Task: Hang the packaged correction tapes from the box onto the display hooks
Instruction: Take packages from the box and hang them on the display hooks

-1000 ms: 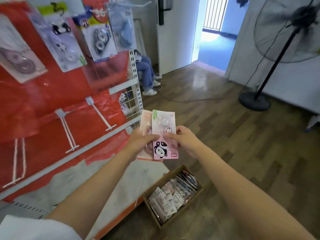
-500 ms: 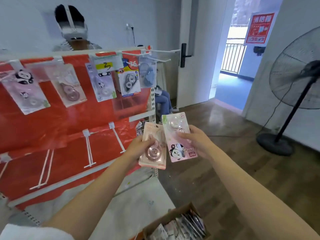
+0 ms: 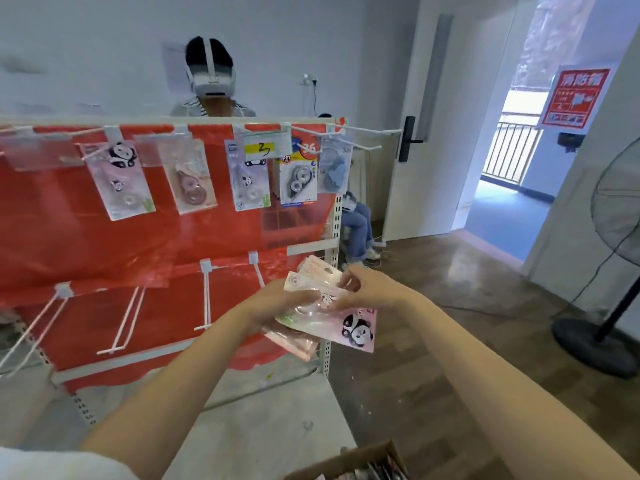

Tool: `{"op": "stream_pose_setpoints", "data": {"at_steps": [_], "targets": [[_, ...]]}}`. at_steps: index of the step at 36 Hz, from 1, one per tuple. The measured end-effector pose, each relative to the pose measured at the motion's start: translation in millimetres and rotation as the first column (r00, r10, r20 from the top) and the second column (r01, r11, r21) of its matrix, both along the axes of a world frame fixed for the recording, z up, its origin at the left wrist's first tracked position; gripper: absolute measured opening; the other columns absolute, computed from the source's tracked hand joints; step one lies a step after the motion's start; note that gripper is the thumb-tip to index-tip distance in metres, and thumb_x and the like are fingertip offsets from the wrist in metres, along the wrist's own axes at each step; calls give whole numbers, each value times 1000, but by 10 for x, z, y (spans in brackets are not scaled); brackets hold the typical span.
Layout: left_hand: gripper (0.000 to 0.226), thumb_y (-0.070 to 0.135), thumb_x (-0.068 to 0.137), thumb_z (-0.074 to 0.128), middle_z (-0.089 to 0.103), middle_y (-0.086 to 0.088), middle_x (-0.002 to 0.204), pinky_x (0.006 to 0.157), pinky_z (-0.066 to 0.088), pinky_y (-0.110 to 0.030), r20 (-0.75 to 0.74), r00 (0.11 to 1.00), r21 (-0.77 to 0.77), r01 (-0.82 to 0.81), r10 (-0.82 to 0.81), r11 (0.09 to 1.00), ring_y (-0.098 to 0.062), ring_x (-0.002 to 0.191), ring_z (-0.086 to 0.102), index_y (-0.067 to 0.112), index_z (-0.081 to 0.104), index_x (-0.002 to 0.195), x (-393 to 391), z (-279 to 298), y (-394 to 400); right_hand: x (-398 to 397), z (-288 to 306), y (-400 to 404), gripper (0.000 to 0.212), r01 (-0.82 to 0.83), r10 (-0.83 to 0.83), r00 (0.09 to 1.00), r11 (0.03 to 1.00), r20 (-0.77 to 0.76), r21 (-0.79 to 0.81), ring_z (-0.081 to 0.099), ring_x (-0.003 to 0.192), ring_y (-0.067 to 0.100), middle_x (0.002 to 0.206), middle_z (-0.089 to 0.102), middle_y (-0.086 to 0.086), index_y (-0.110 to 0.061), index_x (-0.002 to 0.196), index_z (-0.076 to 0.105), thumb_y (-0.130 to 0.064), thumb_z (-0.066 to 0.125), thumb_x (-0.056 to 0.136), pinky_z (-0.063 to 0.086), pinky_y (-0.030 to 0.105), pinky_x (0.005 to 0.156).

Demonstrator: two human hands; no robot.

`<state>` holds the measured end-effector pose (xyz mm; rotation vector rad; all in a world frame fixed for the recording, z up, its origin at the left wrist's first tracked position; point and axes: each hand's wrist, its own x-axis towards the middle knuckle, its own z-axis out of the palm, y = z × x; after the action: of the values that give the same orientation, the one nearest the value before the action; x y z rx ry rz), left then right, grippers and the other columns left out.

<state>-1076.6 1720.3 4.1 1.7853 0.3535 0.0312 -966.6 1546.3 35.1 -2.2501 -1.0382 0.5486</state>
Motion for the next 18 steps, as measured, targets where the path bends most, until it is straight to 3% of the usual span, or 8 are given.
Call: {"op": "stream_pose_setpoints", "data": {"at_steps": [3,5,8,10,13,17,18], "targets": [[20,24,85,69,73,-7,103,90,53,-43,32,995,-62,-92,94,994,-29,100,67,17,68,103,-41,-30,31,33,-42,58,62,140,-144,989,983,32,119,57,96,17,107,55,-2,-16,117,46,-43,80,72,45,25,73],[18,25,83,71,72,-7,105,90,53,-47,56,974,-169,-205,217,964,-31,102,65,18,69,100,-41,-20,41,60,-82,96,69,246,-243,969,942,-39,230,55,99,16,113,52,-1,-14,127,41,-43,77,76,45,26,76],[15,25,85,71,70,-11,102,66,61,-39,61,903,-385,-372,425,845,-29,89,67,15,67,95,-31,40,45,95,-116,147,66,365,-317,926,890,-205,274,55,100,15,120,55,2,-11,131,39,-46,68,84,45,29,85],[19,24,86,70,70,-11,96,56,60,-35,57,862,-481,-419,504,770,-27,77,68,11,66,100,-19,84,50,86,-118,152,58,380,-317,914,890,-254,254,55,93,12,116,57,2,-6,128,47,-48,61,89,41,29,84],[20,19,87,68,71,-11,95,54,59,-37,80,854,-575,-381,514,724,-25,70,69,10,64,105,10,118,23,6,-108,158,37,339,-242,905,908,-351,247,57,81,8,104,66,4,-9,109,61,-41,56,94,43,27,75],[18,4,87,63,72,-11,95,58,59,-32,149,871,-619,-287,468,731,-21,73,72,7,64,104,87,114,-72,-44,-193,238,32,327,-130,866,878,-484,350,60,90,19,108,67,20,-5,118,61,-26,59,94,49,29,76],[17,0,86,62,71,-11,95,59,59,-31,168,877,-624,-260,451,737,-20,73,72,6,64,102,104,109,-91,-40,-210,252,27,338,-127,866,862,-484,379,61,92,18,112,67,17,-9,118,61,-22,58,94,50,29,77]]}}
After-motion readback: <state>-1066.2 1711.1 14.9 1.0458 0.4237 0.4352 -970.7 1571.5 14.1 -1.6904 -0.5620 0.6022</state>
